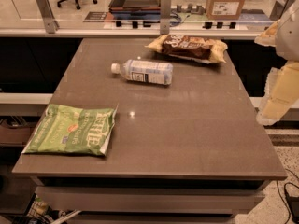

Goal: Place blue plastic bottle upright

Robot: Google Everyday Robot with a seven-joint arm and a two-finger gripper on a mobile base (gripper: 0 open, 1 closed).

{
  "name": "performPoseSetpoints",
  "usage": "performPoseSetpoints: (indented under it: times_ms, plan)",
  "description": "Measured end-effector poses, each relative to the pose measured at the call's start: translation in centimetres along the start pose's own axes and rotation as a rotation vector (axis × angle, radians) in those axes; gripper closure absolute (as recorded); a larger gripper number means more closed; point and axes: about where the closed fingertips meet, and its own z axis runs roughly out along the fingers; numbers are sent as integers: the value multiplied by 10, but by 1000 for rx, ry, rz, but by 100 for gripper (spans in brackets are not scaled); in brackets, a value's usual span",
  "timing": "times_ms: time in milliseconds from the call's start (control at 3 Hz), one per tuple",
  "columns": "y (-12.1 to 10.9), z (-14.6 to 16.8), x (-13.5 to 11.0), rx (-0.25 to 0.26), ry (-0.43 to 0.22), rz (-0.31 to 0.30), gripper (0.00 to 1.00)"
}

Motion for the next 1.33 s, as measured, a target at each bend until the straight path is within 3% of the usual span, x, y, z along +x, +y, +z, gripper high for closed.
performPoseSetpoints:
  times_ms: [333, 1000, 1333]
  plan:
    - [-1, -1, -1, 4, -2, 0, 0]
    - [-32, -5, -32, 50, -91, 23, 0]
    - [-51, 1, -50, 38, -84, 26, 0]
